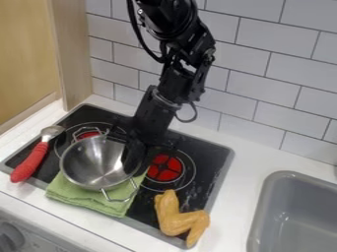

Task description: Pick up the silver saucepan and place it ontop of the green cloth

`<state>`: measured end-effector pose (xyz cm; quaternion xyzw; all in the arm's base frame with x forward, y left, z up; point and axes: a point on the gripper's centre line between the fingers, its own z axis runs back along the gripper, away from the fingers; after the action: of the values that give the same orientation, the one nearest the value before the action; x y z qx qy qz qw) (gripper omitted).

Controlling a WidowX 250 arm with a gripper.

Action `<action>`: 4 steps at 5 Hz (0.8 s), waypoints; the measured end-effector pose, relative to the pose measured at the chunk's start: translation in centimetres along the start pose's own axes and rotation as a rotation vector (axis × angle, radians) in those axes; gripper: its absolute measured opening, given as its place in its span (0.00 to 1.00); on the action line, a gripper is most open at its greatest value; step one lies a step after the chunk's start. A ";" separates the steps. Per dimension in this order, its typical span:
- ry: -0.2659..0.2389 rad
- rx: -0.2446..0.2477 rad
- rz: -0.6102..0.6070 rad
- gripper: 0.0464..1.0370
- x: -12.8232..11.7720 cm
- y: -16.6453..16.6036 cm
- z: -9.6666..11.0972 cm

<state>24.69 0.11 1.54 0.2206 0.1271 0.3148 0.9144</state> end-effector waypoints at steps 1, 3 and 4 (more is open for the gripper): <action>0.018 -0.029 -0.020 0.22 0.0 0.1 0.2; -0.024 -0.121 -0.012 0.79 0.0 1.0 3.1; -0.048 -0.222 -0.045 0.98 0.3 1.7 4.9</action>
<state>25.88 -0.12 6.62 0.1222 0.0747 0.3008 0.9429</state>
